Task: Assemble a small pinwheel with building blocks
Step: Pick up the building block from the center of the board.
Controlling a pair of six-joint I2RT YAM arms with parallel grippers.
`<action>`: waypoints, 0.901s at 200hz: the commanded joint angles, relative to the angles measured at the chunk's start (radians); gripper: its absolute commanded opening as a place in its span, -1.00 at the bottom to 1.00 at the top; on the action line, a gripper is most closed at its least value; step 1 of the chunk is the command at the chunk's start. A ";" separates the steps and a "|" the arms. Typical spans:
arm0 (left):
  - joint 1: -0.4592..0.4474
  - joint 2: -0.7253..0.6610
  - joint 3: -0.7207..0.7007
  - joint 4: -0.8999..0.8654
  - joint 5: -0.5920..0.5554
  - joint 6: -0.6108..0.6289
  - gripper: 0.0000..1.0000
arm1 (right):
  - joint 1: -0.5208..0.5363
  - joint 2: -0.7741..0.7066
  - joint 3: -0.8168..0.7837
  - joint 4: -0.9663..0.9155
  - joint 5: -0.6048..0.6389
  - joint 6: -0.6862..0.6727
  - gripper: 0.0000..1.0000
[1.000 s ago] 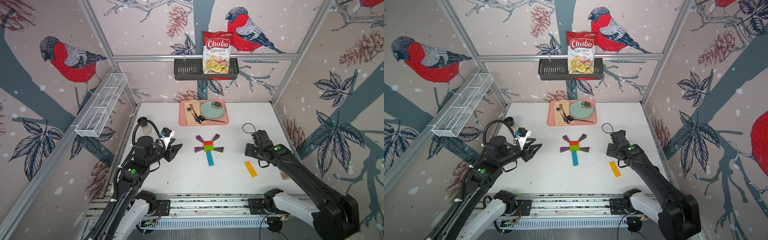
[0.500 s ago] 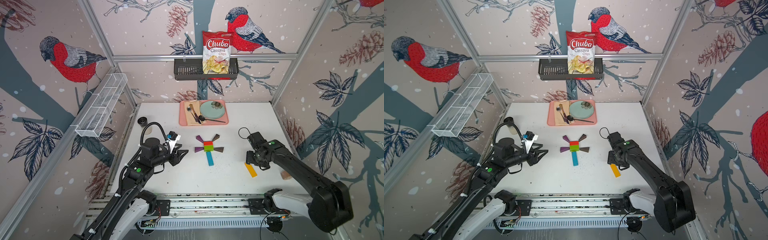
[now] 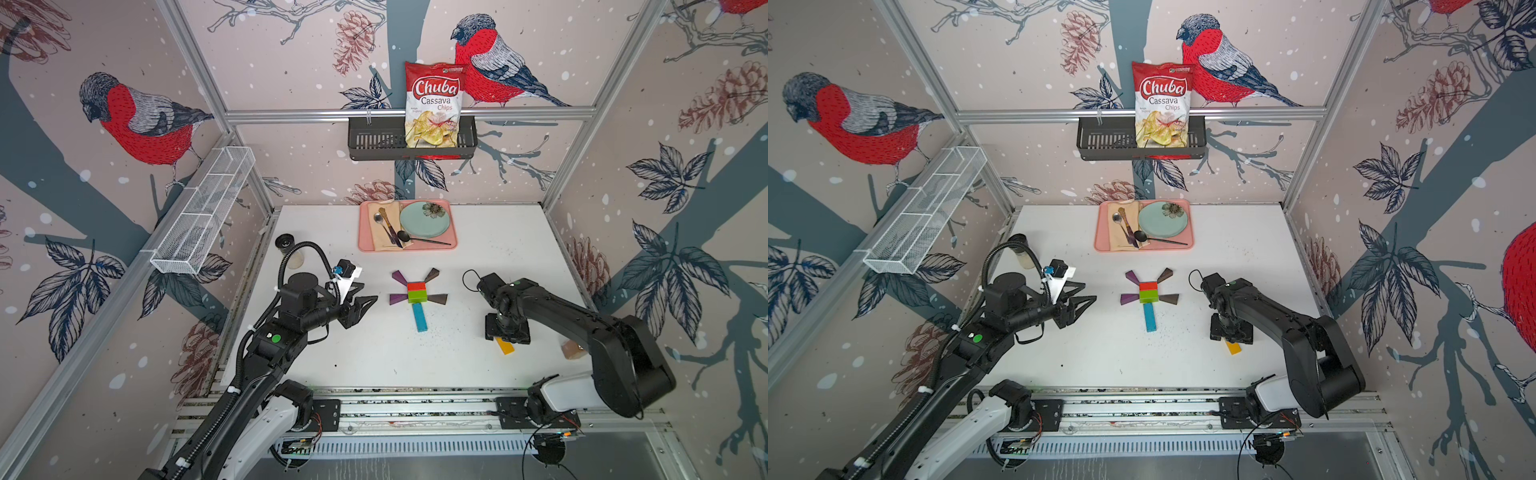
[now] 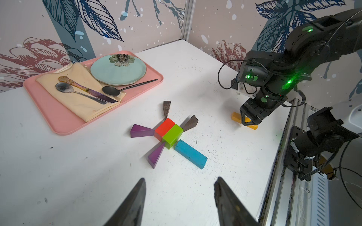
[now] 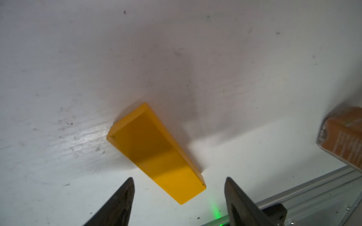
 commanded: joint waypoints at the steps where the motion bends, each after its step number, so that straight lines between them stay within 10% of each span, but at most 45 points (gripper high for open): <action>1: 0.000 0.003 -0.004 0.020 0.004 0.017 0.12 | -0.025 0.018 -0.002 0.014 -0.034 -0.014 0.49; 78: 0.000 0.004 0.018 0.007 -0.007 0.021 0.12 | 0.050 0.097 -0.025 0.218 -0.107 -0.009 0.39; 180: 0.000 -0.018 0.019 0.002 -0.021 0.014 0.12 | 0.093 0.029 -0.068 0.290 -0.080 0.023 -0.33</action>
